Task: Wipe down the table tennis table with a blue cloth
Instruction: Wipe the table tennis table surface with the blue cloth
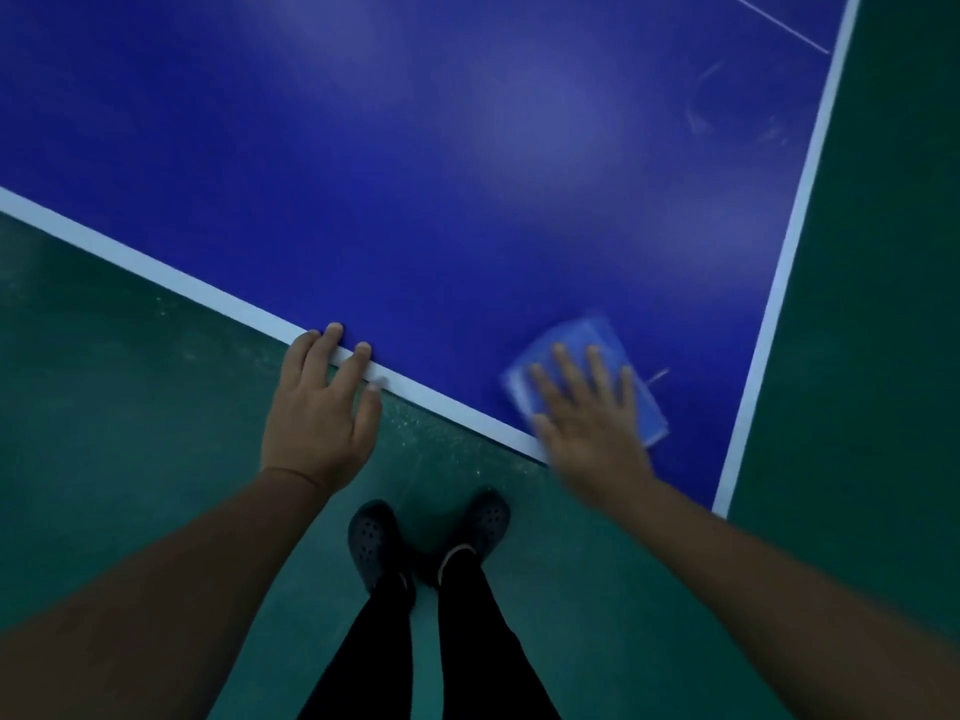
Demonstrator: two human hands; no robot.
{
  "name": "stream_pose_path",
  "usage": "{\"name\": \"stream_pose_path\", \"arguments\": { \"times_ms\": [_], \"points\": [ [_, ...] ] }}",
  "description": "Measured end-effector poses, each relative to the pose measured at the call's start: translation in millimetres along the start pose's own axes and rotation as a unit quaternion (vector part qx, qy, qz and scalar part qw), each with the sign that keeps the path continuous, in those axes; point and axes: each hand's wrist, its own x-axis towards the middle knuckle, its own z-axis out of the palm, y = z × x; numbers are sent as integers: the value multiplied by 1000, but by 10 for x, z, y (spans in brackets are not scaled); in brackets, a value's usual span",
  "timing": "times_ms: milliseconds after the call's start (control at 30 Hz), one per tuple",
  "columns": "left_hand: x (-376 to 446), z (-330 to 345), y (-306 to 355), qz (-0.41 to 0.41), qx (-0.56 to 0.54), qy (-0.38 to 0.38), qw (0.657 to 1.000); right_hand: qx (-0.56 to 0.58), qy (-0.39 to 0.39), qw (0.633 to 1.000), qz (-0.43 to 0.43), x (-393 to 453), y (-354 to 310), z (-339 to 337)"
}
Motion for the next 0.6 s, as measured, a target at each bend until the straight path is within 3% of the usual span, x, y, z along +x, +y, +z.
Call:
{"name": "stream_pose_path", "arguments": {
  "times_ms": [67,133,200,233,300,367,433,500,600],
  "points": [
    [-1,17,-19,5,-3,4,1000,4,-21,990,140,-119,432,-55],
    [9,28,-32,15,0,8,1000,49,4,954,296,-80,619,-93],
    [4,31,-43,20,7,9,1000,97,43,905,412,141,437,-114],
    [-4,34,-46,19,11,7,1000,108,49,895,429,294,226,-113],
    [-5,37,-48,17,14,5,1000,93,47,931,350,550,-319,-87],
    [3,47,-63,27,15,16,999,43,21,989,141,558,-783,-47],
    [15,66,-83,38,15,29,999,23,-2,1000,6,388,-700,-41],
    [24,92,-115,44,16,38,998,22,-24,999,39,263,-216,-82],
    [19,128,-152,61,17,53,997,59,-26,970,233,475,420,-184]
  ]
}}
